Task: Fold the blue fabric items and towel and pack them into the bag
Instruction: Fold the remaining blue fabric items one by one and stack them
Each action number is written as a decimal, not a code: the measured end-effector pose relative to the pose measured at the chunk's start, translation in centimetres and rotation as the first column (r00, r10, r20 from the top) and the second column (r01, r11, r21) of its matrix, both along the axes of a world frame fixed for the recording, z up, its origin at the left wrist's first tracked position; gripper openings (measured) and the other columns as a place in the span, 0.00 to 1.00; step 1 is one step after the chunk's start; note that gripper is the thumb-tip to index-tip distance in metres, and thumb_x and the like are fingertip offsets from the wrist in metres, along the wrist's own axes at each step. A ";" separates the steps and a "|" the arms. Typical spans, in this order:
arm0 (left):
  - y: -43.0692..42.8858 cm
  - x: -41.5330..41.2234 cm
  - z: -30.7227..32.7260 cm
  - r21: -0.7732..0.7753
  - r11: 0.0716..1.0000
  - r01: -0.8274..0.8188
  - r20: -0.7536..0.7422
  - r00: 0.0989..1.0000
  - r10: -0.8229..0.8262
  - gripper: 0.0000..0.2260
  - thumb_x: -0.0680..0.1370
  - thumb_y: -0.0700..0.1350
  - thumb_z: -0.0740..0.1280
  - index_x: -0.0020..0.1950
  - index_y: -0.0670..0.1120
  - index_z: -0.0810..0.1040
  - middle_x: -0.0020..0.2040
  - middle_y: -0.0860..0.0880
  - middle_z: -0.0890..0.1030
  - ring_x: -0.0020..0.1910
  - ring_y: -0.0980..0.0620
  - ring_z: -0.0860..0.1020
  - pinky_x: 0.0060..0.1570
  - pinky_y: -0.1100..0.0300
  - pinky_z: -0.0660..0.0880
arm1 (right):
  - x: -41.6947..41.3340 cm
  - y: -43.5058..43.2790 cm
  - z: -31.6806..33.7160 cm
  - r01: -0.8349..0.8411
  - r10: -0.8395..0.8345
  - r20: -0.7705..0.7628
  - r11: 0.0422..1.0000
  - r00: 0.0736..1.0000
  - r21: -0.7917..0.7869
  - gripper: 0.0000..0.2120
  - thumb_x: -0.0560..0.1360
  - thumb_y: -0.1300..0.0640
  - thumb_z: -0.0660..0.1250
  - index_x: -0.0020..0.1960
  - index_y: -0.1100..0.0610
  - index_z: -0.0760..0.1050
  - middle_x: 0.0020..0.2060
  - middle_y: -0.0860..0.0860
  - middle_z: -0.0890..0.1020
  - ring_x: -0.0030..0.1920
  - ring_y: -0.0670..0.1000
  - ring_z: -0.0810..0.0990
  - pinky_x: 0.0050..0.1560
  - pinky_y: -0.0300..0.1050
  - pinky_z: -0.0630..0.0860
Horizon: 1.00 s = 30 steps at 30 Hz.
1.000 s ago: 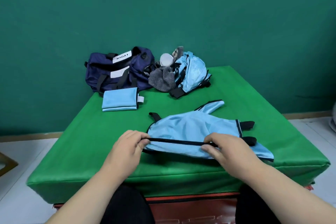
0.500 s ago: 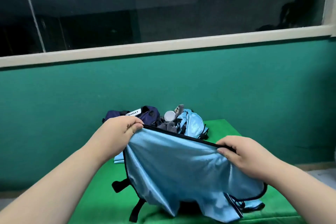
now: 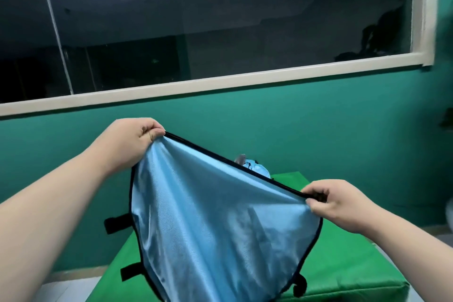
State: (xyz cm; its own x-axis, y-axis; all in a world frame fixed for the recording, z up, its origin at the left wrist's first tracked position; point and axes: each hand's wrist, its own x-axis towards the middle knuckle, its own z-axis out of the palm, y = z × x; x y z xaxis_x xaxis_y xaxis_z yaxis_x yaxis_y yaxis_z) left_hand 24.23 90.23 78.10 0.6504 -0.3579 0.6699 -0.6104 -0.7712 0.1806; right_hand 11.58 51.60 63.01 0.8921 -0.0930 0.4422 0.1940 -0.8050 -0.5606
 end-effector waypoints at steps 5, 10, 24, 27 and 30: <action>1.1 0.0 2.2 -0.005 0.999 -0.036 0.008 0.999 0.036 0.07 0.81 0.50 0.64 0.45 0.57 0.79 0.42 0.57 0.82 0.44 0.56 0.78 0.47 0.56 0.71 | 0.6 -0.4 0.5 0.075 -0.078 0.070 0.996 0.994 0.050 0.13 0.76 0.61 0.68 0.41 0.42 0.80 0.34 0.37 0.82 0.35 0.39 0.77 0.39 0.34 0.72; 1.3 -0.5 3.3 -0.029 0.999 -0.043 0.034 0.998 0.044 0.09 0.82 0.50 0.63 0.43 0.57 0.78 0.41 0.57 0.81 0.43 0.58 0.77 0.45 0.55 0.71 | 1.5 0.4 0.9 0.207 -0.183 0.239 0.975 0.954 -0.080 0.11 0.80 0.60 0.63 0.59 0.52 0.80 0.47 0.38 0.78 0.52 0.44 0.77 0.51 0.36 0.67; 4.0 -3.6 5.6 0.075 0.997 0.020 -0.206 0.978 -0.004 0.07 0.75 0.40 0.73 0.43 0.53 0.83 0.37 0.59 0.84 0.37 0.59 0.81 0.39 0.71 0.73 | -2.7 -3.2 14.9 0.325 -0.209 0.301 0.849 0.931 -0.416 0.10 0.82 0.57 0.63 0.59 0.54 0.81 0.53 0.48 0.84 0.55 0.52 0.80 0.52 0.41 0.70; 3.8 -3.6 5.3 0.065 0.998 -0.027 -0.159 0.987 0.037 0.06 0.76 0.43 0.72 0.41 0.54 0.82 0.35 0.58 0.83 0.34 0.58 0.81 0.41 0.63 0.76 | -3.1 -3.4 16.7 0.350 -0.217 0.317 0.818 0.923 -0.457 0.10 0.82 0.55 0.62 0.58 0.54 0.80 0.52 0.49 0.84 0.54 0.54 0.80 0.49 0.42 0.68; 3.2 -3.5 4.9 -0.042 0.998 -0.052 -0.115 0.992 0.047 0.05 0.76 0.46 0.72 0.40 0.54 0.82 0.34 0.61 0.82 0.29 0.62 0.76 0.36 0.61 0.74 | -3.6 -3.3 17.5 0.382 -0.237 0.364 0.831 0.901 -0.405 0.10 0.82 0.54 0.61 0.59 0.53 0.79 0.51 0.48 0.84 0.53 0.54 0.80 0.49 0.43 0.68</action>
